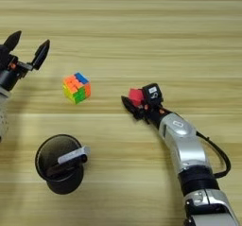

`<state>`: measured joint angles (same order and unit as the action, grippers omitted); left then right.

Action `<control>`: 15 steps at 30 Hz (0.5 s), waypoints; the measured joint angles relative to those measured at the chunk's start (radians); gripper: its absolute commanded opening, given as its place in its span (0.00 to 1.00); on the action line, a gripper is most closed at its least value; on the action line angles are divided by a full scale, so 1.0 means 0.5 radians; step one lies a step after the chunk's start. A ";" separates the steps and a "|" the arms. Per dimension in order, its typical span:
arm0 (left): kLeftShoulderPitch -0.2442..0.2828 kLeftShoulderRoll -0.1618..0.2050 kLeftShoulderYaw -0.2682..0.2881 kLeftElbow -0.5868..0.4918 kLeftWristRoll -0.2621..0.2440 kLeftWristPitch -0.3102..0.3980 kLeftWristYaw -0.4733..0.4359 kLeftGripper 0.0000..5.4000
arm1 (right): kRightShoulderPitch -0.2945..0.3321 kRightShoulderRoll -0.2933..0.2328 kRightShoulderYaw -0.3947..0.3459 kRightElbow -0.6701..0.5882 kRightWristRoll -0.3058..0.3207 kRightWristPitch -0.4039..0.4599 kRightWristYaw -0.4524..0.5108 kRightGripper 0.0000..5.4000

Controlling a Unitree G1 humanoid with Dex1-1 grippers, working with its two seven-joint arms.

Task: Move the objects on the table

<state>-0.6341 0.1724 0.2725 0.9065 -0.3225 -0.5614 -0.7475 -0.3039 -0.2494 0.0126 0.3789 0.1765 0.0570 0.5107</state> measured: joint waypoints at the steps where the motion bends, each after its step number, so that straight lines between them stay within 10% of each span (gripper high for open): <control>1: 0.008 0.001 0.000 -0.002 0.000 0.001 -0.001 1.00 | -0.001 0.000 0.001 -0.026 0.000 0.001 0.000 0.59; 15: 0.282 0.108 -0.027 -0.259 0.001 0.025 -0.090 1.00 | 0.043 -0.047 0.085 -0.674 0.003 0.235 0.053 0.59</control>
<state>-0.4931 0.2264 0.2591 0.7769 -0.3218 -0.5490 -0.7927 -0.2823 -0.2730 0.0553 0.0417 0.1779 0.1747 0.5372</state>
